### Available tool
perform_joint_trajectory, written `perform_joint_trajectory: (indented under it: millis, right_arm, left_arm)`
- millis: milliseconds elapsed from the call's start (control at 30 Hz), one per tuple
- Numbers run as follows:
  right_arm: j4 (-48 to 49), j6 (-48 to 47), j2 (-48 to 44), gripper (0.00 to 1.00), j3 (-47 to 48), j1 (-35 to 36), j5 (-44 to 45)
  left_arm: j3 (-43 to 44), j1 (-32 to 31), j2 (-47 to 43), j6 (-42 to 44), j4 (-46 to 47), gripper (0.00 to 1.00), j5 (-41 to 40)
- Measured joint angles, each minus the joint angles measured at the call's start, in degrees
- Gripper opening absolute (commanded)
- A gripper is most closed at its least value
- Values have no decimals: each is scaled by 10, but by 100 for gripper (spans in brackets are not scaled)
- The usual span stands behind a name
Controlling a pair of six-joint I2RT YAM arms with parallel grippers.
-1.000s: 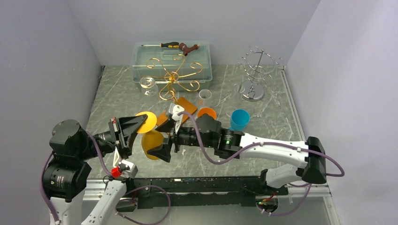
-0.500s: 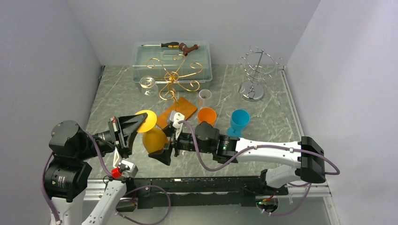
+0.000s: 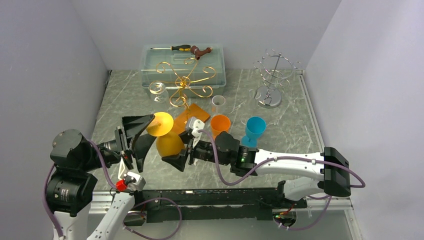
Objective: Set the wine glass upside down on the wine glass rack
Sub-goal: Turn the wine glass upside down at the wine rack.
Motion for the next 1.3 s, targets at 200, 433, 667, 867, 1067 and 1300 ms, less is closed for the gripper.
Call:
perform_joint_trajectory:
  millis: [200,433,667,867,1067,1300]
  right_arm:
    - [16,-3,-18,78,-35,0,49]
    - [19,-10,-42,81,-84,-3,113]
    - [14,-2,-45,79,-94,-48,131]
    - [13,9,-39,79,-92,-104,121]
    - [5,9,-8,79,-78,-124,101]
    - [5,19,28,77,-63,-146,85]
  left_arm:
    - [30,0,11,-79,3,99,-18]
    - [105,0,44,-170,-40,99,-96]
    - [131,0,64,-265,-68,99,-181]
    - [131,0,67,-322,-80,100,-211]
    - [117,0,64,-341,-80,100,-216]
    - [115,0,64,-349,-79,99,-216]
